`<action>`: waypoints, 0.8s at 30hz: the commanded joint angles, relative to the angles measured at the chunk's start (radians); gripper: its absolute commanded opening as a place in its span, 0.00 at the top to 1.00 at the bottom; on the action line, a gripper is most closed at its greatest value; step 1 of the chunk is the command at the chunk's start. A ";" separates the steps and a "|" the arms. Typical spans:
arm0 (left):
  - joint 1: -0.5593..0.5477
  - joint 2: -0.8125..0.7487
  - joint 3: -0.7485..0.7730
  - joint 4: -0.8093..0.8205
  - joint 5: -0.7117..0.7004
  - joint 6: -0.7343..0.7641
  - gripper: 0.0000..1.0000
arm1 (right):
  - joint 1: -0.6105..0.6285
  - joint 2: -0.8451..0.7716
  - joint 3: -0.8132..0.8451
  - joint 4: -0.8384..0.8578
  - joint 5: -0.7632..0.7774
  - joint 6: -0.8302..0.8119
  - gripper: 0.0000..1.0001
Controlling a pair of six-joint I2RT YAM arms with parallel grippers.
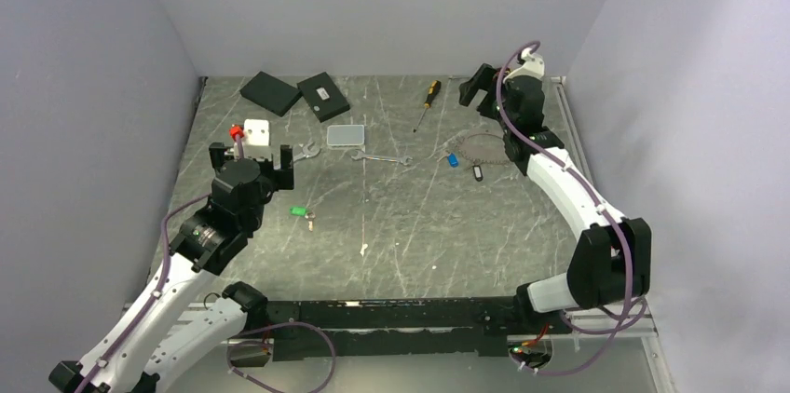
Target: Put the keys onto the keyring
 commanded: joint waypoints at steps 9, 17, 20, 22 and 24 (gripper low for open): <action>0.006 0.010 0.031 0.021 0.019 -0.010 0.01 | -0.008 -0.089 -0.121 0.045 -0.040 -0.031 0.00; 0.006 0.012 0.033 0.022 0.030 -0.009 0.01 | 0.019 -0.011 -0.035 -0.112 0.064 -0.069 0.00; 0.006 0.016 0.034 0.019 0.029 -0.010 0.01 | 0.036 0.055 0.018 -0.218 0.204 -0.037 0.00; 0.006 0.018 0.034 0.017 0.029 -0.008 0.01 | 0.037 0.132 0.070 -0.309 0.244 -0.003 0.01; 0.006 0.017 0.034 0.018 0.026 -0.006 0.01 | 0.039 0.195 0.119 -0.373 0.234 0.012 0.04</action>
